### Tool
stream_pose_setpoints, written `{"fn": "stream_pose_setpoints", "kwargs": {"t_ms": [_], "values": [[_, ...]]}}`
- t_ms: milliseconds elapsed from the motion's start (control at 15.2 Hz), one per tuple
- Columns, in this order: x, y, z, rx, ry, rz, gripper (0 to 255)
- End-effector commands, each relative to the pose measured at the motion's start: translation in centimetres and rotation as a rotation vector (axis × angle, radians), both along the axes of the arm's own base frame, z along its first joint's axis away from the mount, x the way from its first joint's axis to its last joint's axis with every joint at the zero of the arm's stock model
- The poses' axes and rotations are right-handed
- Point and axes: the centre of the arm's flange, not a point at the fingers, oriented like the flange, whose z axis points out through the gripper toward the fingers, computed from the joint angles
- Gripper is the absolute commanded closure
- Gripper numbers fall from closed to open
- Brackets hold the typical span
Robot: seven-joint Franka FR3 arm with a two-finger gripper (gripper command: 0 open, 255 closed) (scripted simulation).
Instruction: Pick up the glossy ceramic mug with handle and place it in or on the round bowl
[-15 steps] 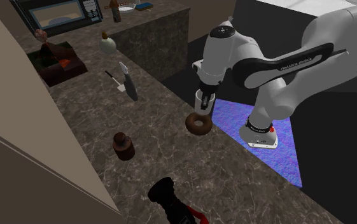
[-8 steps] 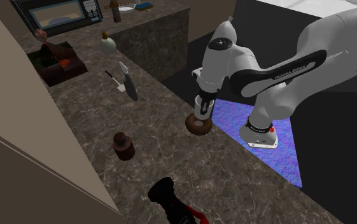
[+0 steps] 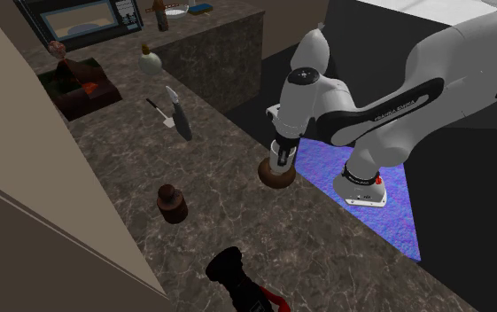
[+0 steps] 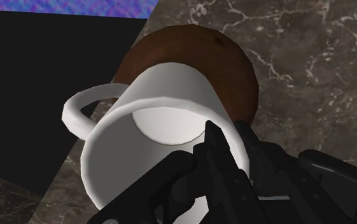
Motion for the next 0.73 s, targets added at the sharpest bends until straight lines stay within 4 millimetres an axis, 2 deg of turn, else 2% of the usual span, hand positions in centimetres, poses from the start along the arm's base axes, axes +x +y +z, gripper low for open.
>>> {"fn": "stream_pose_setpoints", "kwargs": {"t_ms": [0, 330, 396, 660], "values": [[0.0, 0.0, -0.11, 0.0, -0.001, 0.0, 255], [0.0, 0.0, -0.11, 0.0, -0.001, 0.0, 255], [0.0, 0.0, -0.11, 0.0, -0.001, 0.0, 0], [0.0, -0.01, -0.11, 0.0, -0.001, 0.0, 0]]}}
